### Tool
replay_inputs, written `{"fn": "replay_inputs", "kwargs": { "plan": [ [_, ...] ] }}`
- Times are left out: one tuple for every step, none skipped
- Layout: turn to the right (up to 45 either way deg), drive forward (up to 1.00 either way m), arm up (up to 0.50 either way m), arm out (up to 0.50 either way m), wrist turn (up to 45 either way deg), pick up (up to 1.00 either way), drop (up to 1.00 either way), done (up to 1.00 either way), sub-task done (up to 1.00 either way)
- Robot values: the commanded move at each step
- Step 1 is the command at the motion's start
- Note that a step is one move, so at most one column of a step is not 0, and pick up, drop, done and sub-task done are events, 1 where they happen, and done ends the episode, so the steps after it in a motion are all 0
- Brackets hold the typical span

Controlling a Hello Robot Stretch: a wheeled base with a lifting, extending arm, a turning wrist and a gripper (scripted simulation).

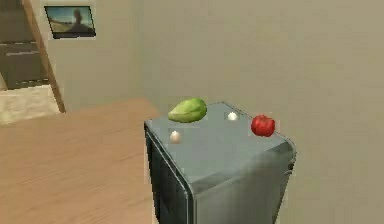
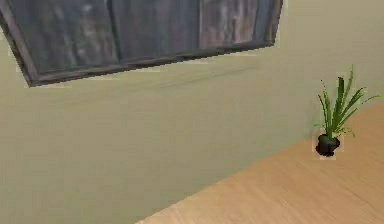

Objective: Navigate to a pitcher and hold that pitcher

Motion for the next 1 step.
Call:
{"fn": "replay_inputs", "kwargs": {
  "plan": [
    [-45.0,0.00,0.00,0.00,0.0,0.00,0.00,0.00,0.00]
  ]
}}
